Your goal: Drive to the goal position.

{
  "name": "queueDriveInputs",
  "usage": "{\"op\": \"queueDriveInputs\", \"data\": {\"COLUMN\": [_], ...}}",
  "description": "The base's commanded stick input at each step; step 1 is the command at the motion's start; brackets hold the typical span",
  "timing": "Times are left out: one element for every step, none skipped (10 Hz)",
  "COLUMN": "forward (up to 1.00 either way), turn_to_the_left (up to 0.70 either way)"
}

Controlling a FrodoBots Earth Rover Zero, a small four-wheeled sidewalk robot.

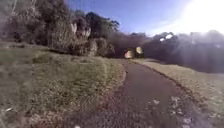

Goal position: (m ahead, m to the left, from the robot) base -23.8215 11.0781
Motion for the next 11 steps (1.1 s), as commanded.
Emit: {"op": "queueDriveInputs", "data": {"forward": [-0.7,-0.7,-0.7,-0.7,-0.7,-0.7,-0.7,-0.7,-0.7,-0.7,-0.7], "turn_to_the_left": [-0.34,-0.34,-0.34,-0.34,-0.34,-0.34,-0.34,-0.34,-0.34,-0.34,-0.34]}}
